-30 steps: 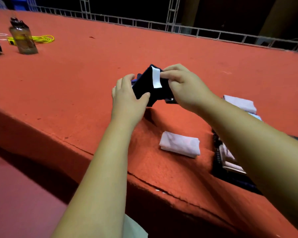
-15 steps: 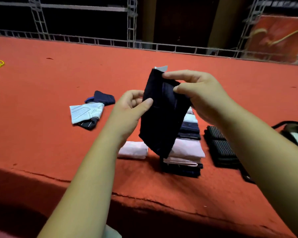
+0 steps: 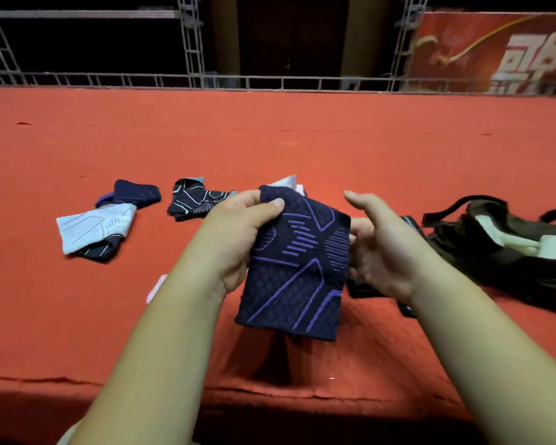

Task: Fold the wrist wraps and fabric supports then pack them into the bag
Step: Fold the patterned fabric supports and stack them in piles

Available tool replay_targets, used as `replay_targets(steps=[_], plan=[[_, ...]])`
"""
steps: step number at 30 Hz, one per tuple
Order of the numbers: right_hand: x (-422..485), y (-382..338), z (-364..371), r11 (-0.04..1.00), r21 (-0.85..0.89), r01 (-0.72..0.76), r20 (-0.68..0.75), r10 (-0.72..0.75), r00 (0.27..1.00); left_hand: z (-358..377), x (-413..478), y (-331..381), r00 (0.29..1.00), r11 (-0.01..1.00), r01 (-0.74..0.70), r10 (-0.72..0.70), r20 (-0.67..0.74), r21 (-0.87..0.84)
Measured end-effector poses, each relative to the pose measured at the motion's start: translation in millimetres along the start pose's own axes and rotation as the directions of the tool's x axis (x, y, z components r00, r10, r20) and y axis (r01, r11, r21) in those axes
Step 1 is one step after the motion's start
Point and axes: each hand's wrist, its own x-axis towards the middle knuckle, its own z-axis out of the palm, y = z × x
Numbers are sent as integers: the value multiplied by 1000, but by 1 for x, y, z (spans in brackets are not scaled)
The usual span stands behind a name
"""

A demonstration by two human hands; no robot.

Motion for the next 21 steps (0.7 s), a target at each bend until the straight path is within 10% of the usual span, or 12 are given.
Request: replay_targets(steps=[7,21], plan=[[-9,31,-21,954,-165,250,-242,-285,928,9,4,-14,997,976,61,-51,-52,211],[-9,37,-48,928,-166,335,-207,-365,908,-8,10,-20,999,956,20,-33,37,293]])
